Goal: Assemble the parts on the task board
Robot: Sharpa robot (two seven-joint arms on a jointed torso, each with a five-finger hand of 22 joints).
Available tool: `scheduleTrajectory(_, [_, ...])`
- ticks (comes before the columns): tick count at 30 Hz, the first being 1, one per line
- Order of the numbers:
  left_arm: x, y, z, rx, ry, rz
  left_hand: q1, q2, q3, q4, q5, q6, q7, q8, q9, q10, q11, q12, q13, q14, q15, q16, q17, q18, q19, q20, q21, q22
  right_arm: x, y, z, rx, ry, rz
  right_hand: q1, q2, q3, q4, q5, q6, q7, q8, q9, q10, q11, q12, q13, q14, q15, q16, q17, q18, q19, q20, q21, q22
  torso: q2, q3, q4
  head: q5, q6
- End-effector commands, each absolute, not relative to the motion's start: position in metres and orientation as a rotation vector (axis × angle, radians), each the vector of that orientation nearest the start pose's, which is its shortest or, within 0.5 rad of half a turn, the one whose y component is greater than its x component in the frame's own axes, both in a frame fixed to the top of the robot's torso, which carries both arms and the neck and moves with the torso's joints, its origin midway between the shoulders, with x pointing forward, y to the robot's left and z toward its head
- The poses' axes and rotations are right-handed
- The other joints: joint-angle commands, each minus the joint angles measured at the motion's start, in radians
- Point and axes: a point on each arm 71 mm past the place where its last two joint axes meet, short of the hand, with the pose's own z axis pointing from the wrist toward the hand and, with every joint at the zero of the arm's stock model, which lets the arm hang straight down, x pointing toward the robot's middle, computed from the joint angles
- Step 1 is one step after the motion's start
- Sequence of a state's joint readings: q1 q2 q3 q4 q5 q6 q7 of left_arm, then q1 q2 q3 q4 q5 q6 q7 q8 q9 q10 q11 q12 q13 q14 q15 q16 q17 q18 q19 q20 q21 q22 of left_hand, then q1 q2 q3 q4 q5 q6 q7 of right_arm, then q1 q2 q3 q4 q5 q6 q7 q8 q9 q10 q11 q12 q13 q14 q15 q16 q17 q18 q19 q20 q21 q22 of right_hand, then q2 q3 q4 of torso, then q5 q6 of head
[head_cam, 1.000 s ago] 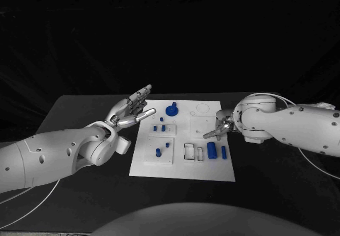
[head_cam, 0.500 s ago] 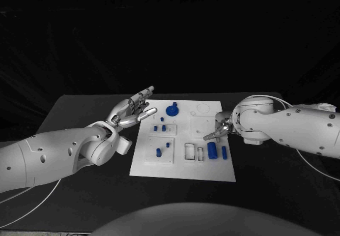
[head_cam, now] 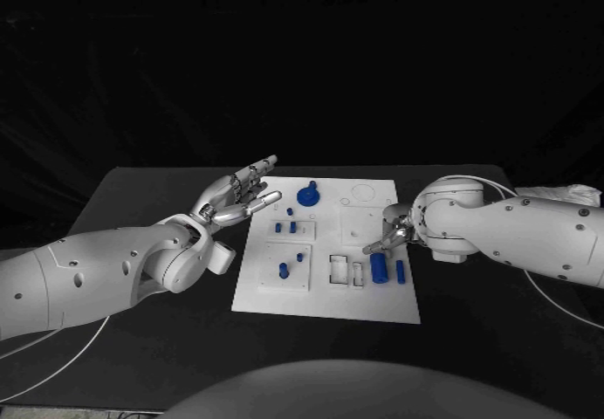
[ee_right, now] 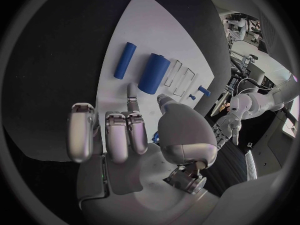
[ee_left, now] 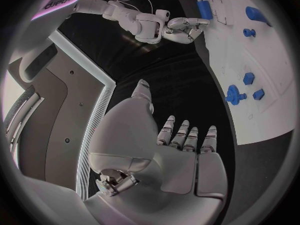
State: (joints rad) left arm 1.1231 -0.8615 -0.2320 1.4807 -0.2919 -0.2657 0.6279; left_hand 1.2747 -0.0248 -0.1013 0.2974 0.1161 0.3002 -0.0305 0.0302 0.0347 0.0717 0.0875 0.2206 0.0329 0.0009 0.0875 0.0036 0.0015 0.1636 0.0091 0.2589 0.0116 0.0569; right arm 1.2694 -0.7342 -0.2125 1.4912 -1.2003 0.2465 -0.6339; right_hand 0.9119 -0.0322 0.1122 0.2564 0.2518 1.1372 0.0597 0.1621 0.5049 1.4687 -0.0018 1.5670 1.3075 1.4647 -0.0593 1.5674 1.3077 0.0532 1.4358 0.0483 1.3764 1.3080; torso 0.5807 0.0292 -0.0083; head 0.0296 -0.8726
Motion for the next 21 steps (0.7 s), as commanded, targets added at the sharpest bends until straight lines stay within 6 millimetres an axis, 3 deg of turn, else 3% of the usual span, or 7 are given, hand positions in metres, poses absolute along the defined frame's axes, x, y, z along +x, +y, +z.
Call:
scheduleTrajectory(1, [0.4421,0.2203,-0.2624,-0.733,1.567,-1.549,0.004,0.010,0.005,-0.002,0.008,0.011,0.003,0.006,0.001,-0.001,0.005,0.003,0.001,-0.001,0.004,-0.004,-0.001,0.015,0.000,0.005,-0.001,0.001,0.4628,-0.1879,-0.2593,-0.132,2.466,0.113,0.013,0.002,0.001,-0.006,0.008,0.003,-0.006,0.002,0.006,0.102,-0.008,0.004,0.263,0.106,-0.007,0.003,0.263,0.000,-0.006,0.000,-0.003,0.193,0.000,-0.0001,-0.0003,-0.002,0.000])
scheduleTrajectory(8, [0.4421,0.2202,-0.2627,-0.733,1.573,-1.549,0.003,0.026,-0.002,-0.002,0.005,0.037,0.027,0.009,0.003,-0.002,0.000,0.005,0.001,-0.001,0.003,-0.004,-0.001,0.015,0.001,0.006,-0.001,0.001,0.4617,-0.1867,-0.2617,-0.141,2.485,0.113,0.002,-0.004,-0.004,0.000,0.012,-0.006,-0.008,0.008,0.038,0.102,-0.011,0.004,0.263,0.106,-0.003,0.003,0.263,0.002,-0.012,0.002,-0.012,0.190,0.000,0.0002,0.0003,-0.001,0.000])
scheduleTrajectory(16, [0.4420,0.2201,-0.2631,-0.736,1.578,-1.547,0.004,0.034,-0.006,-0.003,0.006,0.049,0.040,0.010,0.004,-0.002,-0.004,0.005,0.001,-0.001,0.002,-0.004,-0.001,0.015,0.001,0.007,-0.001,0.001,0.4592,-0.1860,-0.2657,-0.145,2.504,0.113,-0.011,-0.008,-0.009,0.012,-0.014,-0.012,-0.011,0.028,0.101,0.102,-0.014,0.004,0.263,0.106,-0.004,0.003,0.263,0.000,-0.008,0.002,-0.005,0.192,0.000,0.0001,0.0003,0.001,0.000])
scheduleTrajectory(21, [0.4420,0.2199,-0.2634,-0.737,1.582,-1.547,0.009,0.040,-0.008,-0.004,0.010,0.054,0.048,0.010,0.004,-0.003,-0.008,0.006,0.001,-0.001,0.002,-0.004,-0.001,0.015,0.001,0.008,-0.001,0.000,0.4588,-0.1866,-0.2666,-0.152,2.506,0.103,0.005,-0.014,-0.001,0.001,0.027,-0.024,-0.022,0.070,0.208,0.102,-0.023,0.004,0.263,0.106,-0.012,0.003,0.263,0.000,-0.008,-0.004,-0.005,0.192,0.000,-0.0001,-0.0001,0.002,0.000])
